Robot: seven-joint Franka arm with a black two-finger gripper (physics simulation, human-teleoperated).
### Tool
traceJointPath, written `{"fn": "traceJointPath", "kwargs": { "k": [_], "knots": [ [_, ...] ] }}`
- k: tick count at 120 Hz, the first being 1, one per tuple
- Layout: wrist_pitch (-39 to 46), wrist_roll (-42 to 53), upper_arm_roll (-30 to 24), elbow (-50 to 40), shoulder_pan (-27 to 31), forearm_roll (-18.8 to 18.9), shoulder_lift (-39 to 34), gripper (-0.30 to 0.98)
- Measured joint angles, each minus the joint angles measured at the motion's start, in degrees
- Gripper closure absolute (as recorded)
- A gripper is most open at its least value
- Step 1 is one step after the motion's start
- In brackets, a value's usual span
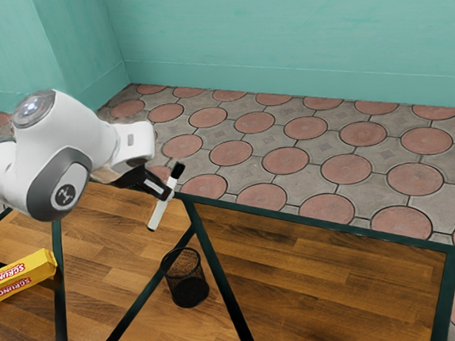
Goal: Put the marker into the pen holder.
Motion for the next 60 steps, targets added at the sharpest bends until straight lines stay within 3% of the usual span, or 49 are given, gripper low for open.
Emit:
{"fn": "traceJointPath", "kwargs": {
  "k": [21, 60],
  "knots": [
    [6.3, 0.0, -2.1, -1.6, 0.0, -0.8, 5.6, 0.68],
    [16.5, 0.0, -2.9, -5.8, 0.1, -2.2, 9.3, 0.67]
  ]
}}
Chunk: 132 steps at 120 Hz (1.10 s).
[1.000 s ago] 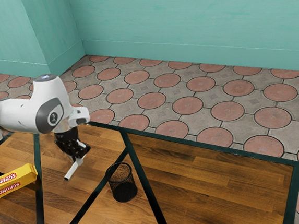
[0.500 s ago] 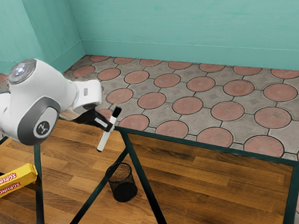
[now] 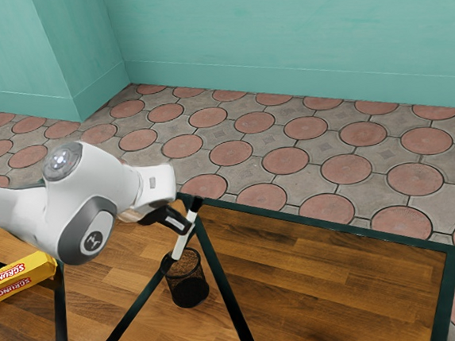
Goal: Put the marker into the pen holder.
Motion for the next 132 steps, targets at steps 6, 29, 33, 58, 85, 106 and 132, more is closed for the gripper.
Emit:
{"fn": "traceJointPath", "kwargs": {
  "k": [6, 29, 33, 58, 85, 106, 132],
  "knots": [
    [1.0, 0.0, 0.0, -0.5, 0.0, -0.3, 0.7, 0.67],
    [4.4, -0.1, -0.1, -0.9, 0.0, -1.1, 3.3, 0.66],
    [4.8, -0.1, -0.1, -0.9, 0.0, -1.2, 3.3, 0.66],
    [6.0, -0.2, -0.2, -1.7, 0.0, -1.5, 3.4, 0.54],
    [5.3, -0.5, -0.8, -1.8, -0.1, -1.6, 2.7, 0.19],
    [-22.1, -1.0, 8.5, 20.8, 0.2, -1.6, 3.4, 0.08],
    [-61.6, -3.5, 13.9, 54.3, 1.3, 1.7, 12.3, 0.03]
  ]
}}
